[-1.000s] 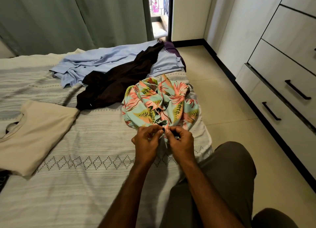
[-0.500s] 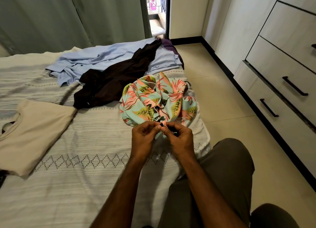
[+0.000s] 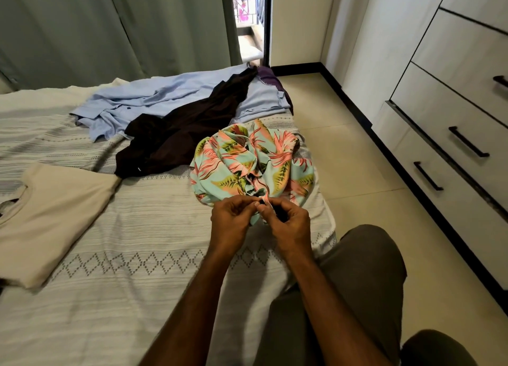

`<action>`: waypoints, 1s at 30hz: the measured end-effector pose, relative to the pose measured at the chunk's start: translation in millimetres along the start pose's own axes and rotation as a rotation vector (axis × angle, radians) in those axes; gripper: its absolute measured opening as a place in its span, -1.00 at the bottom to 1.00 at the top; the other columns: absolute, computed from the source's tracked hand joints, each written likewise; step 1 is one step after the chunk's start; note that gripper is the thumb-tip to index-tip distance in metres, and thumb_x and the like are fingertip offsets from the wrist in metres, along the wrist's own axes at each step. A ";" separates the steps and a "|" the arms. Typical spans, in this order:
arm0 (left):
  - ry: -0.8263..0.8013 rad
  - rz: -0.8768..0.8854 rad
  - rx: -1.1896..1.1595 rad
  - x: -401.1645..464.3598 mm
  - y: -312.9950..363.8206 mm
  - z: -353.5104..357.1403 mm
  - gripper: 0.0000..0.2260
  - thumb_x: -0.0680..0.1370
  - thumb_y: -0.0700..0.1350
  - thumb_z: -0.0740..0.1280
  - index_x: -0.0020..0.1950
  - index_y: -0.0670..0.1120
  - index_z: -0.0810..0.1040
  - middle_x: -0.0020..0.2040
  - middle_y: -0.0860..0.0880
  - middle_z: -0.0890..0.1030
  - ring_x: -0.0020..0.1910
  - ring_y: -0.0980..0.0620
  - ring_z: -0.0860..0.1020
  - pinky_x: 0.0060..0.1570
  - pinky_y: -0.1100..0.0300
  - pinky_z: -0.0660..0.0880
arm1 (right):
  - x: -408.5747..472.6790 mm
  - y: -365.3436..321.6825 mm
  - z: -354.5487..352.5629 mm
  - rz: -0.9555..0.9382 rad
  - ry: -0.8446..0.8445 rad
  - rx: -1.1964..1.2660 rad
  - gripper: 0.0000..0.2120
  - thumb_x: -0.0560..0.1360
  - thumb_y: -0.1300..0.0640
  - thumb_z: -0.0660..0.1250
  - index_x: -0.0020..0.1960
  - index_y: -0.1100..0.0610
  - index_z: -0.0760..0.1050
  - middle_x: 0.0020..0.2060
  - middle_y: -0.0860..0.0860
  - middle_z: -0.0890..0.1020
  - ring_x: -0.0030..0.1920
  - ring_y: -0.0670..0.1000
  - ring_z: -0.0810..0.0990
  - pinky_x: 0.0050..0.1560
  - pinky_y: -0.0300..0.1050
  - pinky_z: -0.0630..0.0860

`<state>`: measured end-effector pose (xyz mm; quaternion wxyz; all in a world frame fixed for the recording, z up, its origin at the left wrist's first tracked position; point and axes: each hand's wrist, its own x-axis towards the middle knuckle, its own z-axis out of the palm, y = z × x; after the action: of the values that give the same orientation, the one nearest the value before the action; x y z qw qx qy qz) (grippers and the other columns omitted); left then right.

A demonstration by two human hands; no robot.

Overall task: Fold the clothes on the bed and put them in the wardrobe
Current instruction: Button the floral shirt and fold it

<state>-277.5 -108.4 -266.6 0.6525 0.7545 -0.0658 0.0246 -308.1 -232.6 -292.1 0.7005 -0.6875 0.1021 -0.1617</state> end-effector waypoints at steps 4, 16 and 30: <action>-0.013 -0.007 -0.015 3.0 -2.7 -3.0 -0.92 0.49 -0.33 0.48 -0.03 -0.25 0.69 -0.17 -0.07 0.72 -0.16 0.02 0.69 -0.16 0.24 0.60 | 0.2 -0.6 -2.7 0.008 -0.001 -0.019 -0.78 0.43 0.13 0.56 0.06 0.14 0.70 -0.13 -0.09 0.74 -0.05 -0.10 0.70 -0.05 -0.20 0.64; -0.439 0.301 0.552 51.0 4.1 -26.3 -0.71 0.48 0.01 0.45 0.16 0.29 0.61 0.00 0.27 0.63 0.11 0.16 0.58 0.12 -0.30 0.47 | 2.1 7.4 -9.2 -0.181 0.038 -0.246 -0.84 0.50 0.20 0.49 0.08 0.10 0.68 -0.09 -0.04 0.70 -0.04 -0.14 0.66 -0.05 -0.15 0.64; -0.185 0.332 0.345 10.3 -1.0 -5.5 -0.87 0.50 -0.20 0.51 0.03 -0.05 0.72 -0.13 0.07 0.63 -0.14 0.13 0.62 -0.20 0.34 0.55 | -1.5 -0.3 -9.7 -0.393 0.229 -0.451 -0.87 0.52 0.30 0.45 0.04 0.16 0.67 -0.08 0.01 0.71 -0.04 -0.21 0.60 0.02 -0.47 0.51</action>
<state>-266.9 -103.5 -265.4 0.4923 0.8326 -0.2433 0.0730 -313.0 -241.0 -292.2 0.4698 -0.8093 0.0791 -0.3436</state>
